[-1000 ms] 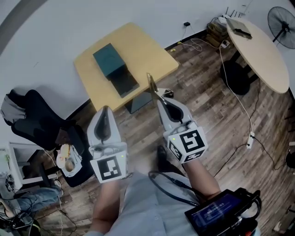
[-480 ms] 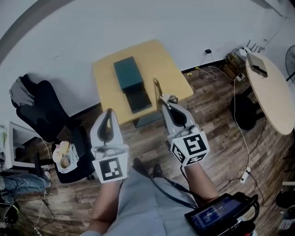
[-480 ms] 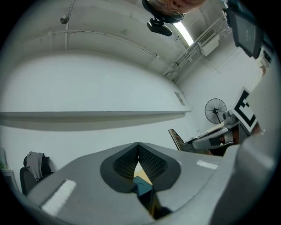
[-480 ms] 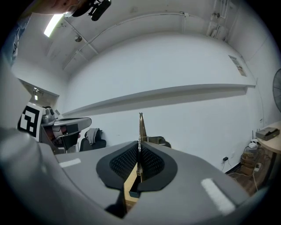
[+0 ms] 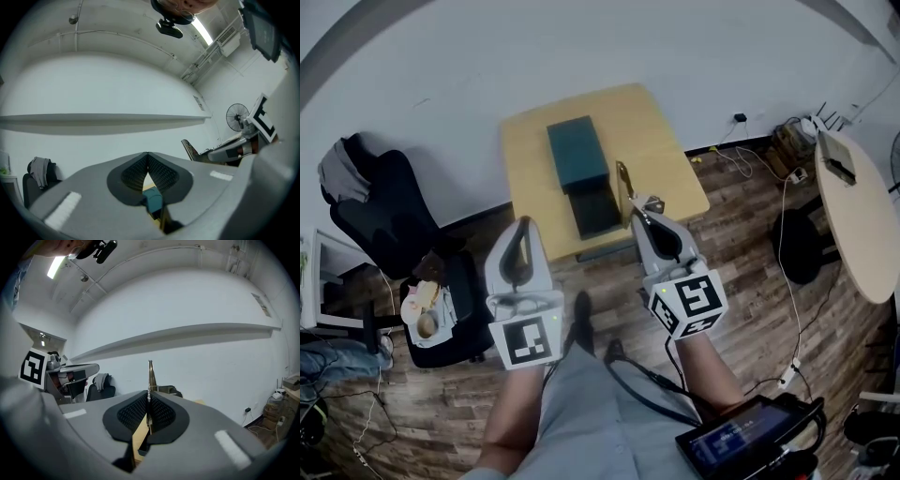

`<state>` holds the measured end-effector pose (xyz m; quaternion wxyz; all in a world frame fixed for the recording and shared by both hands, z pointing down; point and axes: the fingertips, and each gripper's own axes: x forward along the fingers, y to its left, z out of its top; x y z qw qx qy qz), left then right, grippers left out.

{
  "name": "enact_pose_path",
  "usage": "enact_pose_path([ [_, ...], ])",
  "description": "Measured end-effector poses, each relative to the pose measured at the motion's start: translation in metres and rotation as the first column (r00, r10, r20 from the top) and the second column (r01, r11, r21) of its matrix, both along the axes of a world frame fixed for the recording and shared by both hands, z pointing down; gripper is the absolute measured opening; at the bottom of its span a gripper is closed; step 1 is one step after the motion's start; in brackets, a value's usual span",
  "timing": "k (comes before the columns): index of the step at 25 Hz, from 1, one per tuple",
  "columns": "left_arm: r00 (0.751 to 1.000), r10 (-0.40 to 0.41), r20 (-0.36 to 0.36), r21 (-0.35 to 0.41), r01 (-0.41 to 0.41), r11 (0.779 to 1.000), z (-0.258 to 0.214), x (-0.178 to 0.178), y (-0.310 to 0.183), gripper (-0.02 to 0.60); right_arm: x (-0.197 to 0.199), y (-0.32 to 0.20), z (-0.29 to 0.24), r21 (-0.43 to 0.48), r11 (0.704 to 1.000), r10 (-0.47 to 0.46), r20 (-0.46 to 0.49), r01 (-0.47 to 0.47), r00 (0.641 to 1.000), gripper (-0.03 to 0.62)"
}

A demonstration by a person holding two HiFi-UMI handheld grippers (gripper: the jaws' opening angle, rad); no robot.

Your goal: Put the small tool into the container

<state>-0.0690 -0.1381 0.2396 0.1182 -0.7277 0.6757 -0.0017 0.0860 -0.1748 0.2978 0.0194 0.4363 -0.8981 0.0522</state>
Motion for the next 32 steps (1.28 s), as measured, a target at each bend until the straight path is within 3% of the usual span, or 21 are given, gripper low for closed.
enact_pose_path([
  [7, 0.999, 0.007, -0.034, -0.037, -0.008, 0.999, 0.017, -0.020, -0.041, 0.011, -0.021, -0.036, 0.016, -0.046, 0.999, -0.004, -0.023, 0.003, 1.000, 0.006],
  [17, 0.999, 0.011, -0.052, -0.132, -0.018, 0.991, 0.054, -0.039, -0.086, 0.011, -0.044, -0.073, 0.069, -0.195, 0.981, -0.027, -0.027, 0.021, 0.999, 0.005],
  [27, 0.998, 0.000, -0.064, -0.199, -0.013, 0.980, 0.088, -0.060, -0.114, 0.011, -0.057, -0.099, 0.141, -0.412, 0.911, -0.003, -0.008, -0.001, 1.000, 0.005],
  [32, 0.998, -0.005, -0.059, -0.228, -0.009, 0.974, 0.104, -0.070, -0.126, 0.011, -0.059, -0.110, 0.176, -0.523, 0.852, 0.044, 0.030, -0.021, 0.999, 0.005],
])
